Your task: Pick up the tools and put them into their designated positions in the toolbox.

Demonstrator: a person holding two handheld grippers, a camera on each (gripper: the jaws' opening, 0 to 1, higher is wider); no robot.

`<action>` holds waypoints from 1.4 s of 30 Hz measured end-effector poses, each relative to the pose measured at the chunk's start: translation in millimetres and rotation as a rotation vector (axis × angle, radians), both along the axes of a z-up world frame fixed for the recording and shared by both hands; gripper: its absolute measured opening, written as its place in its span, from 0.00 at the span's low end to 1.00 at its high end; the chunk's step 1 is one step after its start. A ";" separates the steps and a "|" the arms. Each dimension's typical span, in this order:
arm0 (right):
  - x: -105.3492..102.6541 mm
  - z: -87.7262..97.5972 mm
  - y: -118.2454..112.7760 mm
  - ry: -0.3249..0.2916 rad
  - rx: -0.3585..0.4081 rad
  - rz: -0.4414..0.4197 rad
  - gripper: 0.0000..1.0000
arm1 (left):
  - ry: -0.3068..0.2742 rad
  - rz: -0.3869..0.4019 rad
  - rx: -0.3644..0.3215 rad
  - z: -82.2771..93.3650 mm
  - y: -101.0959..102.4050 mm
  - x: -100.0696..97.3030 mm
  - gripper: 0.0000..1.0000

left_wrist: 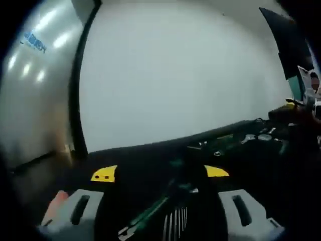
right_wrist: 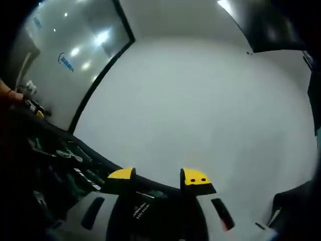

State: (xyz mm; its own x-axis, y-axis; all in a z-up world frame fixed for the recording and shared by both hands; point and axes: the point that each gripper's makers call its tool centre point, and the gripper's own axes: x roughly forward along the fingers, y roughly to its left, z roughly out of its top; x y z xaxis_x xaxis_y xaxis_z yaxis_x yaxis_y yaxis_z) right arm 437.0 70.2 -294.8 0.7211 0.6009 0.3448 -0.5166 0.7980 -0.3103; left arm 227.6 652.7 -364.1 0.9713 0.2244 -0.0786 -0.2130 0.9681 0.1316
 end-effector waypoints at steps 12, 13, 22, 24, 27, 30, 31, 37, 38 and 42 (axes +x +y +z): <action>7.0 -8.8 4.0 0.038 -0.024 0.002 0.33 | 0.192 -0.078 -0.100 -54.7 3.2 34.9 0.40; 8.3 -9.3 3.1 0.044 -0.021 -0.003 0.33 | 0.194 -0.084 -0.115 -54.3 3.9 33.3 0.39; 18.1 -14.1 -4.5 0.111 0.021 -0.012 0.30 | 0.210 -0.041 -0.317 -53.8 -7.5 17.0 0.22; 18.2 -14.6 -5.6 0.118 0.025 -0.019 0.30 | 0.183 -0.048 -0.327 -44.8 -14.6 12.6 0.22; 18.3 -15.4 -5.2 0.121 0.024 -0.020 0.30 | 0.080 -0.079 -0.305 -9.2 -29.0 5.3 0.22; 17.1 -15.6 -2.8 0.113 0.012 -0.019 0.30 | 0.042 -0.194 -0.264 22.7 -69.4 -1.6 0.22; 16.7 -15.6 -2.1 0.109 0.006 -0.021 0.30 | 0.045 -0.243 -0.241 32.6 -87.1 -3.5 0.22; 15.0 -16.1 -0.5 0.087 -0.027 -0.035 0.30 | 0.088 -0.181 -0.371 47.8 -130.7 -4.2 0.22; 14.6 -16.1 0.4 0.083 -0.031 -0.033 0.30 | 0.106 -0.146 -0.397 45.2 -132.2 -4.8 0.22; 14.7 -16.8 0.6 0.077 -0.042 -0.039 0.30 | 0.256 0.013 -0.445 13.3 -148.9 3.6 0.22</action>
